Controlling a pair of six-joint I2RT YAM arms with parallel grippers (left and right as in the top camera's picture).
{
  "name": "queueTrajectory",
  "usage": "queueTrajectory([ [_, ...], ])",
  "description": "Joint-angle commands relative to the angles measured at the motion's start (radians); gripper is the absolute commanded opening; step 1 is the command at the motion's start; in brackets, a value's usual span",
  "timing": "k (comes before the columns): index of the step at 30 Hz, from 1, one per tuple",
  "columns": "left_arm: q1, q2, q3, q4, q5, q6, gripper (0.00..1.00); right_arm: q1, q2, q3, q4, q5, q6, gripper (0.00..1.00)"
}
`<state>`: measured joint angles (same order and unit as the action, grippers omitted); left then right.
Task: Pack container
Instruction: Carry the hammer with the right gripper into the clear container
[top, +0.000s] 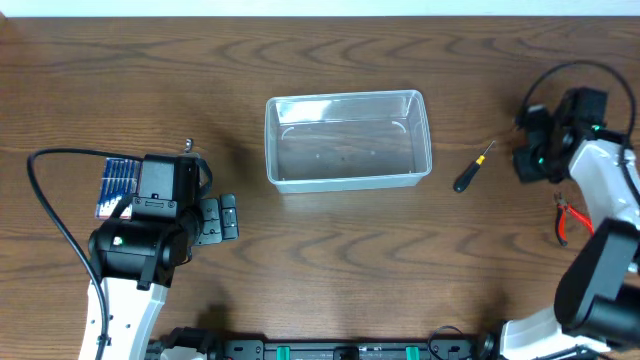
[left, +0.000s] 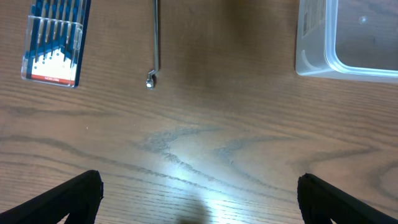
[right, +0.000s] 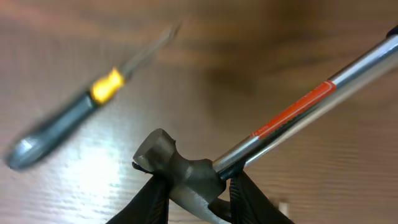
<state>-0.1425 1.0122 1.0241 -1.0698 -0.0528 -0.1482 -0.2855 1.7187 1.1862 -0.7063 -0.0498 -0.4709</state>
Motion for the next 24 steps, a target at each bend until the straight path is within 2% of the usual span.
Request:
queueTrajectory([
  [1, -0.005, -0.002, 0.023, -0.003, -0.012, 0.018, 0.98, 0.045, -0.068, 0.081, -0.029, -0.007, 0.108, 0.01],
  [6, -0.005, -0.002, 0.023, -0.003, -0.012, 0.017, 0.98, 0.176, -0.099, 0.182, -0.130, 0.041, 0.111, 0.01],
  [11, -0.005, -0.002, 0.023, -0.003, -0.012, 0.017, 0.98, 0.357, -0.099, 0.267, -0.177, 0.143, 0.181, 0.01],
  [24, -0.005, -0.002, 0.023, -0.003, -0.011, 0.017, 0.98, 0.806, -0.070, 0.319, -0.121, 0.184, 0.674, 0.01],
])
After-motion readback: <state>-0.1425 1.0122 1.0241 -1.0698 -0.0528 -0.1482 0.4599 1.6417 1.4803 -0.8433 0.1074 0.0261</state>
